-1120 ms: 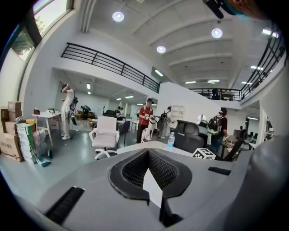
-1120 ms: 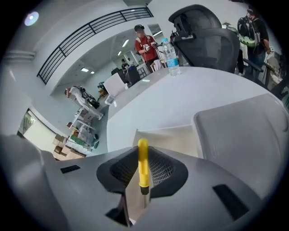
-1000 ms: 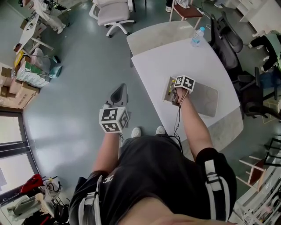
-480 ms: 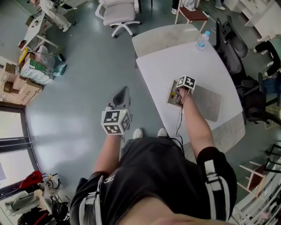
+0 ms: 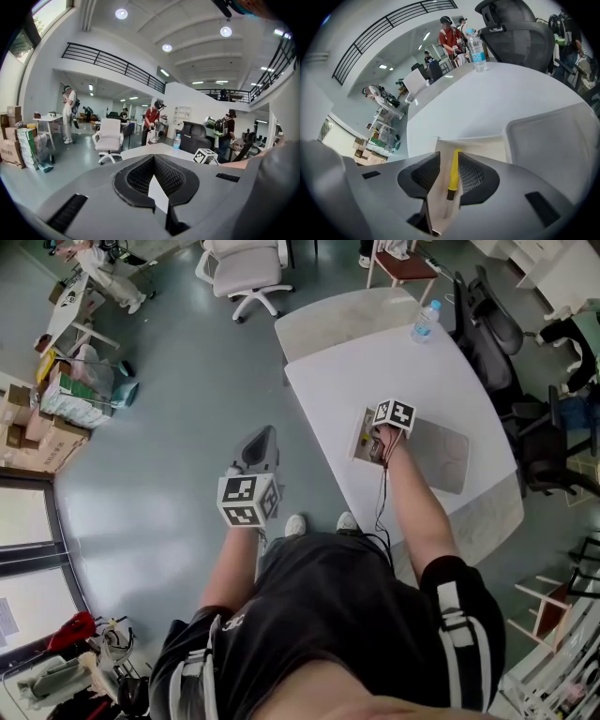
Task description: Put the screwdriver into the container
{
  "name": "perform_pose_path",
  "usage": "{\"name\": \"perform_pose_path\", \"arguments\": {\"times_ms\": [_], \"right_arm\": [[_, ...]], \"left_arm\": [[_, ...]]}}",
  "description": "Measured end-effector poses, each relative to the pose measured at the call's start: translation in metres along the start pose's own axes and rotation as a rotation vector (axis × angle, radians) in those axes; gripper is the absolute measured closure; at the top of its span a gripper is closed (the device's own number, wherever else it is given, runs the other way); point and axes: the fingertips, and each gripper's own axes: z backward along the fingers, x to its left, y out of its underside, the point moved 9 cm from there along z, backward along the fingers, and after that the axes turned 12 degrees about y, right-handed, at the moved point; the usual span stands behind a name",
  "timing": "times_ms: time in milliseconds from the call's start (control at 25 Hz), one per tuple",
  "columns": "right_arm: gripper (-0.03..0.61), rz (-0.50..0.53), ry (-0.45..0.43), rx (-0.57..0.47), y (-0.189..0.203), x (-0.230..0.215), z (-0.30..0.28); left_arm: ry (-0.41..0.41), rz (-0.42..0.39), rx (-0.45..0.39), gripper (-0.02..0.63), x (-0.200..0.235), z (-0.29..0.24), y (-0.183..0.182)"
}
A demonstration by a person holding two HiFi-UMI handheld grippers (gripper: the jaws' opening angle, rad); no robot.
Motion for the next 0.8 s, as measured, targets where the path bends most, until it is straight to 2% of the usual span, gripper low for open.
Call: {"name": "perform_pose_path", "arguments": {"times_ms": [80, 240, 480, 680, 800], "right_arm": [[0.476, -0.006, -0.004, -0.042, -0.002, 0.001, 0.013], [0.531, -0.008, -0.030, -0.133, -0.004, 0.004, 0.045], [0.559, -0.026, -0.064, -0.298, -0.005, 0.002, 0.107], [0.565, 0.010, -0.093, -0.483, -0.001, 0.000, 0.167], [0.565, 0.043, -0.092, -0.645, 0.006, -0.002, 0.202]], "left_arm": [[0.014, -0.004, -0.003, 0.603, -0.002, -0.002, -0.001], [0.050, -0.013, -0.012, 0.603, -0.007, -0.009, -0.004], [0.128, -0.035, -0.028, 0.603, -0.019, -0.021, -0.007], [0.190, -0.046, -0.040, 0.603, -0.030, -0.031, -0.009], [0.221, -0.059, -0.044, 0.603, -0.035, -0.038, -0.011]]}}
